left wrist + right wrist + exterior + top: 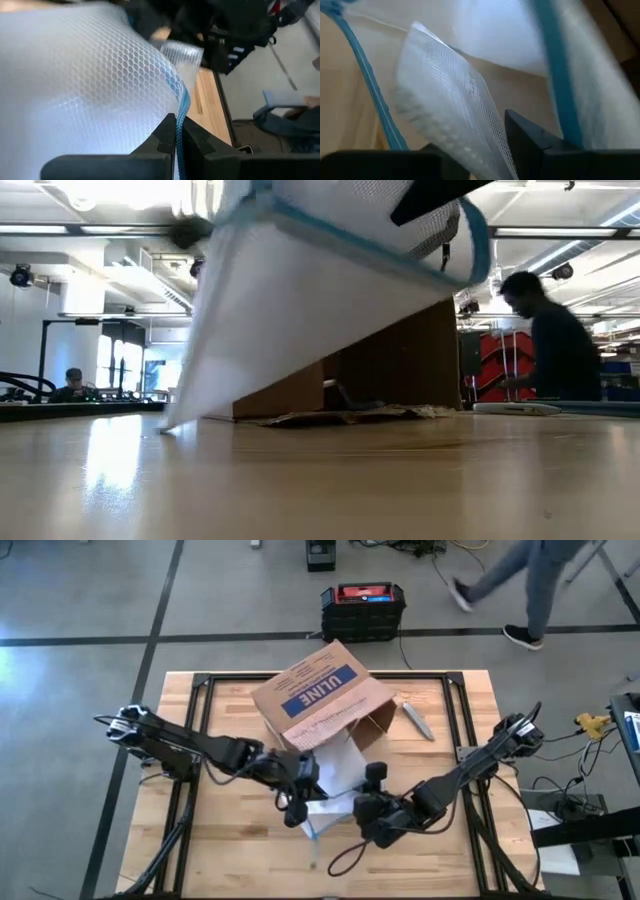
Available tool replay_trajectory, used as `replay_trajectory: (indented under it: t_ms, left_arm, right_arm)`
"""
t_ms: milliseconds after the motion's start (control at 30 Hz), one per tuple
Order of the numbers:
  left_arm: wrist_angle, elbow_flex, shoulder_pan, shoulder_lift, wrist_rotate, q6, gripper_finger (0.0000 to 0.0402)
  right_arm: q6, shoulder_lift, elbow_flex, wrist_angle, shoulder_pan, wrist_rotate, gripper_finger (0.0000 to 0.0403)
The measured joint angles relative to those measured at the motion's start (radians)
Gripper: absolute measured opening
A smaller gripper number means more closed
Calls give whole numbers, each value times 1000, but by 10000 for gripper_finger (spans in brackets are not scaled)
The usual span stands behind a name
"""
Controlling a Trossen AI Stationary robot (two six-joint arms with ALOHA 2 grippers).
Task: Pack items into zip bag
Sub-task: Put the white zip bag into the blue zip bag
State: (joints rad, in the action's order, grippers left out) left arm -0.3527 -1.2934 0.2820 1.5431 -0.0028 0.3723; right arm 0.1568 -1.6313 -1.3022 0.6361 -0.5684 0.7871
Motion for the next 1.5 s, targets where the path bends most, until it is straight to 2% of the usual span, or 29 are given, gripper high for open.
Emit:
replay_trajectory:
  t_ms: [233,367,500,633,900,1100,1200,1300,1433,1500]
  left_arm:
    - [107,0,8,65,146,6,0]
    - [109,0,20,64,181,-4,0]
    - [52,1,21,69,153,-20,0]
    - [14,36,22,94,117,-23,0]
    - [77,172,23,100,97,0,0]
    - [155,227,23,99,96,13,0]
    - [157,227,30,93,96,-24,0]
    - [143,227,39,73,97,-86,0]
    - [126,227,55,45,98,-164,0]
    - [133,227,59,38,98,-199,0]
  right_arm:
    - [-118,-100,28,-132,15,7,173]
    - [-208,-187,50,-271,18,50,180]
    - [-199,-232,48,-282,18,84,174]
    - [-119,-223,48,-278,17,-1,173]
    - [-6,-156,49,-245,33,-177,199]
    - [-1,-124,50,-269,32,-192,217]
    - [22,-134,78,-315,40,-196,205]
    - [39,-169,106,-395,53,-254,173]
    - [13,-243,138,-584,69,-387,99]
    - [-12,-295,142,-667,90,-404,52]
